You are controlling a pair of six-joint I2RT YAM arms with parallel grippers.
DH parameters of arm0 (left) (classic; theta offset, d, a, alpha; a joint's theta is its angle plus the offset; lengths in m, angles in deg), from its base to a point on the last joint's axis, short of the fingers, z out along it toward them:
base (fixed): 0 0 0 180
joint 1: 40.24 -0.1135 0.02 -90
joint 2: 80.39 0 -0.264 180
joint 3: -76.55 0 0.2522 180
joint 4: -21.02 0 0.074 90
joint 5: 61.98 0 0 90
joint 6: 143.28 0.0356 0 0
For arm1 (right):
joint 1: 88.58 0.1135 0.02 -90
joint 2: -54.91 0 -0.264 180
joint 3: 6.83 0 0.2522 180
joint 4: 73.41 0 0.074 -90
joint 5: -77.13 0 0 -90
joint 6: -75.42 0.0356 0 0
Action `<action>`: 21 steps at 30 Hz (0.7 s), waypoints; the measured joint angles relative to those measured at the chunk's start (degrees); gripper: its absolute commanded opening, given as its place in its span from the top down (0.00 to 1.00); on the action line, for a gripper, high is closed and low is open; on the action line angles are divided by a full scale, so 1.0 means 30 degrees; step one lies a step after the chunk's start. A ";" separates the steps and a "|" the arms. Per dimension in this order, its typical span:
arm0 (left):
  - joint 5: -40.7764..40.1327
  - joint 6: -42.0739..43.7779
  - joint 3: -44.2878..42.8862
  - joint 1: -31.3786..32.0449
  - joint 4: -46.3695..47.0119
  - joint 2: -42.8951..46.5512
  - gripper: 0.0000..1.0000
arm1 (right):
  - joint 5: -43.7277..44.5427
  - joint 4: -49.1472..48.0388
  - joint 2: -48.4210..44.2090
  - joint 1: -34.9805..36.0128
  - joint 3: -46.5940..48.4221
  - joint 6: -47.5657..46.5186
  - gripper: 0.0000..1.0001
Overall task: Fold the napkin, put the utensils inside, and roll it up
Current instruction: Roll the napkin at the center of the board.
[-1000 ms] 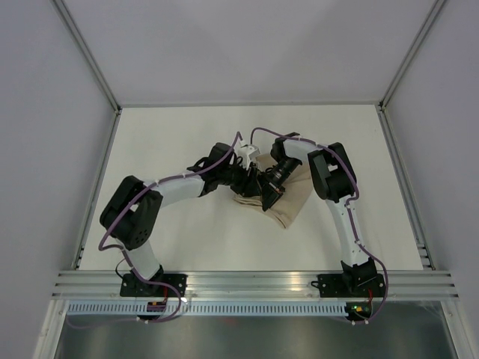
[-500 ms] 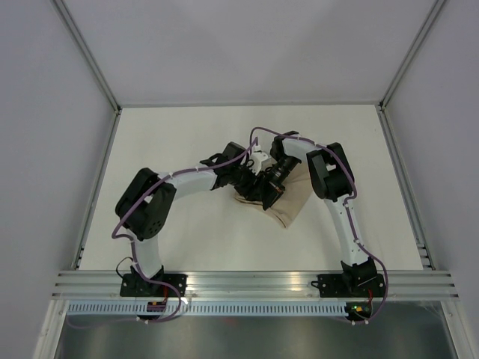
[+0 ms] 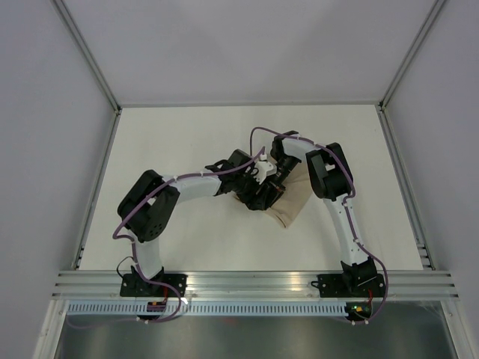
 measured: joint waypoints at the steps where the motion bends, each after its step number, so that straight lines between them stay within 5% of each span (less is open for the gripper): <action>1: 0.0000 0.0007 0.0007 0.0036 -0.0007 0.0000 0.32 | -0.0022 0.0036 0.0022 -0.0015 0.0022 -0.0015 1.00; 14: -0.1355 0.0350 -0.0408 0.0423 -0.0357 -0.0495 0.53 | -0.0073 0.0211 0.0087 -0.0299 0.0036 -0.0277 0.99; 21: -0.1377 0.0627 -0.0940 0.0794 -0.0495 -0.0546 0.88 | -0.0022 0.0262 0.0095 -0.0576 0.0109 -0.0452 1.00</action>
